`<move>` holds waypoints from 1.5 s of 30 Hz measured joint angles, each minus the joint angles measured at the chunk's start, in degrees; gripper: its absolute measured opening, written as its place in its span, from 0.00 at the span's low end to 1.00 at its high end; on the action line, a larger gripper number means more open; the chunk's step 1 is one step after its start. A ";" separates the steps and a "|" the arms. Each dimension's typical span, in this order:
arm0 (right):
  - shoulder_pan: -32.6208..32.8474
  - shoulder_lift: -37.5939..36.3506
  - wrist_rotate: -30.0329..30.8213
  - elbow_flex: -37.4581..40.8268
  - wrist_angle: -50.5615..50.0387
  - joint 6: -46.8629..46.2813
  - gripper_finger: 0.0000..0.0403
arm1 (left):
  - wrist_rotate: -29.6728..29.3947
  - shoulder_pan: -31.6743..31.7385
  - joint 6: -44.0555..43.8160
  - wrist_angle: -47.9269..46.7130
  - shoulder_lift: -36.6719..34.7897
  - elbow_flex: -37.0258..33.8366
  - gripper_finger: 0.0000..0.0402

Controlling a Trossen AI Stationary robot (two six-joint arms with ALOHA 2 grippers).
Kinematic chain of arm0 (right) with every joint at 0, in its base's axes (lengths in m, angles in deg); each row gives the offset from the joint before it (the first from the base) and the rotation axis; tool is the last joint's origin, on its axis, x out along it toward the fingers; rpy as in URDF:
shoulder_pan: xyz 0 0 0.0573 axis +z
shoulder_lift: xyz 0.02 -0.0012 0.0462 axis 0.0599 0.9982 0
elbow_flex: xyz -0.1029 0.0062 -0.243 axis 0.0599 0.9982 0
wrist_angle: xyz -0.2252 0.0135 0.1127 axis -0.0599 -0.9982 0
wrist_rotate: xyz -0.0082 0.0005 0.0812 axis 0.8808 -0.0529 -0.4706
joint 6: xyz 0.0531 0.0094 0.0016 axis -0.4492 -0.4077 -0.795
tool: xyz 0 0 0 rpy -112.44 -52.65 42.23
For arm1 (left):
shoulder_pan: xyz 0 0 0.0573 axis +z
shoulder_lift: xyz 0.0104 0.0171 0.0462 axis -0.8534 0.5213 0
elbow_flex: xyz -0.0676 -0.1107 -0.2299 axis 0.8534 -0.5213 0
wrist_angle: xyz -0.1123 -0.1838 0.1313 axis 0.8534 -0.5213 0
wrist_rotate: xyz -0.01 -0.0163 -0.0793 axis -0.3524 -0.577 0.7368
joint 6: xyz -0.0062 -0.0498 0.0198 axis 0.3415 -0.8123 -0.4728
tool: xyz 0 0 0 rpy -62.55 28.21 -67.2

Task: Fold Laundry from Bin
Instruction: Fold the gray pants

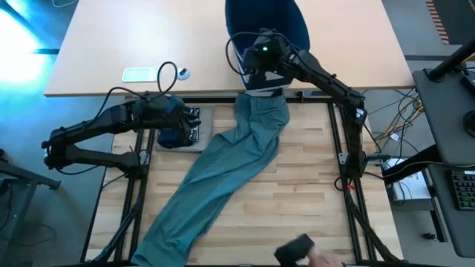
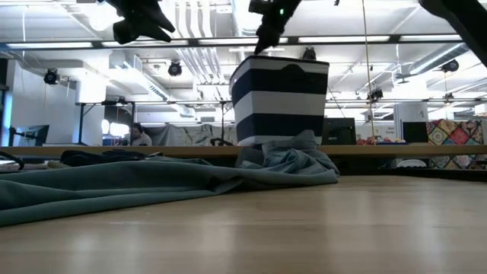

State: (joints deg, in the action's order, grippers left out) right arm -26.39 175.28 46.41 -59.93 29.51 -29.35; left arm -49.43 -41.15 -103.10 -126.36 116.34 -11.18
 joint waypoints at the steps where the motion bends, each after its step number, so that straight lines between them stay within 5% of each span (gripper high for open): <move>1: 0.29 -0.73 0.01 -0.69 -0.73 -1.83 0.57 | 0.13 -0.09 0.96 -0.30 -0.08 0.00 0.29; 9: 5.03 -9.95 -8.33 -2.23 -18.64 -19.12 0.56 | 5.34 -3.06 3.48 -8.36 0.37 -3.16 0.29; 14: 9.35 -11.59 -9.87 -0.34 -36.82 -27.89 0.53 | 8.78 -12.09 -6.39 -9.04 1.28 -10.84 0.29; 17: 11.19 -12.62 -10.62 4.65 -39.54 -30.38 0.52 | 9.08 -21.31 -16.53 -3.27 2.72 -16.15 0.29; 25: 10.50 -14.42 -10.93 29.92 -18.83 -36.94 0.44 | 1.35 -44.00 -45.65 20.81 12.95 -24.45 0.29; 31: 6.81 -12.05 -12.83 50.58 6.29 -40.11 0.28 | -0.85 -52.77 -53.62 25.75 24.75 -22.91 0.29; 35: 2.85 -8.57 -12.79 57.26 18.59 -46.93 0.14 | 2.35 -55.84 -55.76 25.87 32.00 -20.44 0.29; 39: -0.11 -3.33 -12.59 58.63 19.67 -50.40 0.04 | 4.88 -58.49 -55.42 25.95 38.79 -17.30 0.29; 45: 0.56 1.78 -13.49 58.34 10.08 -59.67 0.03 | 7.70 -63.12 -55.15 26.13 44.67 -11.69 0.29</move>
State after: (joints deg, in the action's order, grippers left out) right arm -25.83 177.06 32.92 -1.59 39.59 -89.02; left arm -41.73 -104.27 -158.25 -100.23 161.01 -22.87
